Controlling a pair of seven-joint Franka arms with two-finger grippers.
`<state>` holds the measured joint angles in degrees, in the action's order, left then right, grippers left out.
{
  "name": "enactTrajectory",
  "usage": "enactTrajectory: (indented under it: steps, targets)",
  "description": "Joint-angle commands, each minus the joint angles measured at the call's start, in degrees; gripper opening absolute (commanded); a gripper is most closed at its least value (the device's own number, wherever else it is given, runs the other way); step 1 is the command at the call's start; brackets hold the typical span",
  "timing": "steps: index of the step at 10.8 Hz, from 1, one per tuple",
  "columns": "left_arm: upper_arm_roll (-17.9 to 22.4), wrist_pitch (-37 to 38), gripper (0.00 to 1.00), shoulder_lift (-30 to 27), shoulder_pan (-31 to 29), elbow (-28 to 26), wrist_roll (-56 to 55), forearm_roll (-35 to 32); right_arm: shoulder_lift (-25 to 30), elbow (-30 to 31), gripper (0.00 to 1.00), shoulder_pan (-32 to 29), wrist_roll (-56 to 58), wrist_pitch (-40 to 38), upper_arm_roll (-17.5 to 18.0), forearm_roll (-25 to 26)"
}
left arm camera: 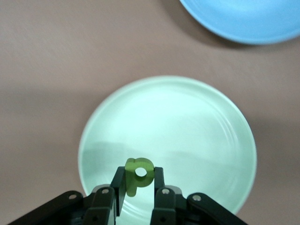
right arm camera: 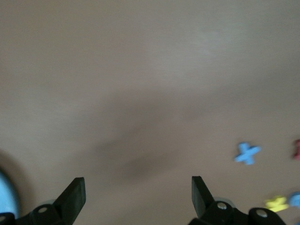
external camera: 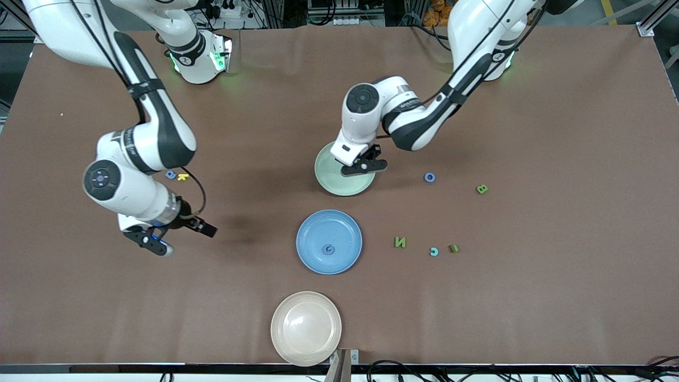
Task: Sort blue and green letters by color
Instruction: 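Drop the blue letter on the blue plate while the left gripper places green p, then grasp the blue x with the right gripper while the left gripper reaches green letters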
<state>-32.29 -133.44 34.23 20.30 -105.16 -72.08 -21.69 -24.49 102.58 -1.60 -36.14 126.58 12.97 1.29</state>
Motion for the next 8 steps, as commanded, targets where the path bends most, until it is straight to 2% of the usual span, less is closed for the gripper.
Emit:
enactTrajectory:
  steps: [1,3,4,5,6,7,8]
  targets:
    - [2.9,1.9,0.0,0.8,5.6,2.6,-6.0,-2.0,5.5,11.0,1.0,-8.4,16.3,2.2,0.7,1.0]
    - [3.3,6.9,0.94,0.8,6.3,4.5,-6.2,-2.3,6.0,15.6,1.0,-10.7,20.0,7.5,0.5,3.3]
    - [4.1,7.8,1.0,1.0,7.4,4.7,-6.1,-3.7,6.0,18.9,1.0,-12.4,20.7,12.1,0.5,5.5]
    - [5.1,7.8,1.0,1.4,7.5,4.9,-5.6,-4.8,5.9,21.2,0.97,-13.2,20.8,15.8,0.5,6.0]
    - [5.3,7.8,1.0,1.4,7.4,5.2,-5.4,-4.8,5.4,23.3,0.85,-13.9,21.1,19.4,0.5,6.1]
    - [5.5,7.8,1.0,1.4,7.0,5.6,-4.6,-4.9,4.7,24.2,0.78,-14.9,20.9,21.5,0.5,6.0]
    - [7.1,7.8,1.0,2.1,6.9,7.0,-2.5,-5.6,3.7,24.1,0.76,-15.4,19.3,21.5,0.5,5.1]
